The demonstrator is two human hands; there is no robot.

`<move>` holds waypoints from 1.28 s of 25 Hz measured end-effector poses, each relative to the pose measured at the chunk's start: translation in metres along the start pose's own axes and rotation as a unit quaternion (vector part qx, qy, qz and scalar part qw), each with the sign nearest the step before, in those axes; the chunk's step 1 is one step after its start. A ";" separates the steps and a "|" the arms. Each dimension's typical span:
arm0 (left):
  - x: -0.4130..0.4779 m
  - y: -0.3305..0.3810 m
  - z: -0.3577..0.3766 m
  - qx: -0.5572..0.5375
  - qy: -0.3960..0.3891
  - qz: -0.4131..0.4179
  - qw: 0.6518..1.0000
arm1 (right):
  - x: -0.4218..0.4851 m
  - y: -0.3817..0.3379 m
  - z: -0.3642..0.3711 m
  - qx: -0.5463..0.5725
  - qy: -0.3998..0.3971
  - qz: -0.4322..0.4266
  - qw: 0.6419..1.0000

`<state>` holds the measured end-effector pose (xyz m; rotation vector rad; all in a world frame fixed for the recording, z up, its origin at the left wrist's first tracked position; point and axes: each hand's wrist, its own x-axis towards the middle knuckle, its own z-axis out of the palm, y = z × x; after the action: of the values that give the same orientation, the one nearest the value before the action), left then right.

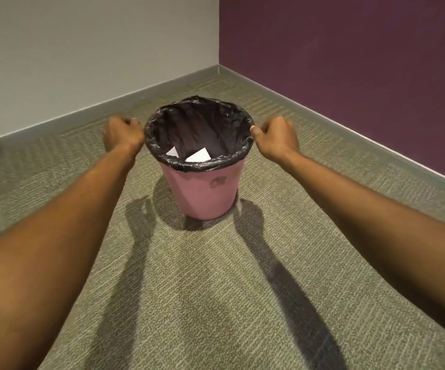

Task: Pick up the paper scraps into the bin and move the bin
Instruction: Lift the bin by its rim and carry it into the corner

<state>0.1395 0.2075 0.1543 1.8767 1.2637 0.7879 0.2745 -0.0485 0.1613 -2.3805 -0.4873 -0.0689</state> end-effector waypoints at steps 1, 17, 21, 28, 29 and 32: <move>0.002 -0.004 0.001 -0.009 -0.007 -0.009 1.000 | 0.004 0.002 0.002 0.028 -0.014 0.032 0.999; 0.018 -0.013 0.008 -0.170 -0.163 -0.151 0.960 | 0.041 0.010 0.028 0.233 -0.078 0.161 0.956; 0.004 -0.008 -0.006 -0.151 -0.215 -0.179 0.948 | 0.033 0.007 0.018 0.231 -0.084 0.173 0.954; -0.015 0.036 -0.064 -0.154 -0.186 -0.216 0.946 | 0.022 -0.035 -0.043 0.262 -0.128 0.199 0.936; -0.017 0.048 -0.075 -0.154 -0.187 -0.222 0.945 | 0.021 -0.044 -0.055 0.263 -0.133 0.200 0.935; -0.025 0.086 -0.114 -0.150 -0.188 -0.237 0.941 | 0.018 -0.073 -0.099 0.258 -0.149 0.210 0.931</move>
<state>0.0821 0.1884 0.2855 1.3185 1.1994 0.3193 0.2726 -0.0572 0.2850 -1.9240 -0.0982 0.5550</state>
